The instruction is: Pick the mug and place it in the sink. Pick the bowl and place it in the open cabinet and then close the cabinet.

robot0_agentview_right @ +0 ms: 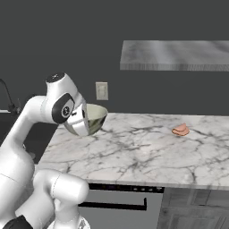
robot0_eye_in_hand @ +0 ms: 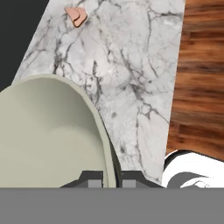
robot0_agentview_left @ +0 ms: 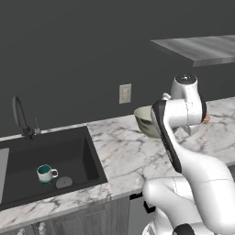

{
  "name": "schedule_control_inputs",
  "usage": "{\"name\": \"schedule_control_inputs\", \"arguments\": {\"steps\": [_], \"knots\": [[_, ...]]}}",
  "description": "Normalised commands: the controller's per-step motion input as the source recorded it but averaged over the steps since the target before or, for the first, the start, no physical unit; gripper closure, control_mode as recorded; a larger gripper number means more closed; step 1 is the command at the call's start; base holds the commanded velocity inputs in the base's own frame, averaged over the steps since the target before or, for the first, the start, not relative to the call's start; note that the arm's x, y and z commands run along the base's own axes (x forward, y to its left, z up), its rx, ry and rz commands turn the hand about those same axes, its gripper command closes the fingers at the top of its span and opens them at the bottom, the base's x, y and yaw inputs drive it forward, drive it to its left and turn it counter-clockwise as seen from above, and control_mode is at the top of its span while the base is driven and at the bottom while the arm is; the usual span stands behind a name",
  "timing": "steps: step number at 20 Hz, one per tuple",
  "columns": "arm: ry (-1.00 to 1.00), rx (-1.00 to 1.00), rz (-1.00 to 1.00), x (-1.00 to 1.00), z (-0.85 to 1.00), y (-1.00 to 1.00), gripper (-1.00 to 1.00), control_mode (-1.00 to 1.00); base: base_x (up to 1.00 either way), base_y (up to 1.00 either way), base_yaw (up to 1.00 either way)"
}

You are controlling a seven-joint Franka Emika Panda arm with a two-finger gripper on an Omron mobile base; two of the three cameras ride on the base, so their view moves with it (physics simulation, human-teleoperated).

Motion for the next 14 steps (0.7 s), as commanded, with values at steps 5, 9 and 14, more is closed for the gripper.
{"name": "schedule_control_inputs", "arguments": {"steps": [5, 9, 14], "knots": [[-0.09, 0.0, -0.03, -0.41, 0.01, 0.0, 1.0, -1.0, 0.0, 0.0, 0.0], [-0.13, 0.0, 0.0, -0.45, 0.05, 0.0, 1.0, -1.0, 0.0, 0.0, 0.0], [-0.04, 0.0, 0.0, -0.24, 0.18, 0.01, 1.0, -1.0, 0.0, 0.0, 0.0]]}}
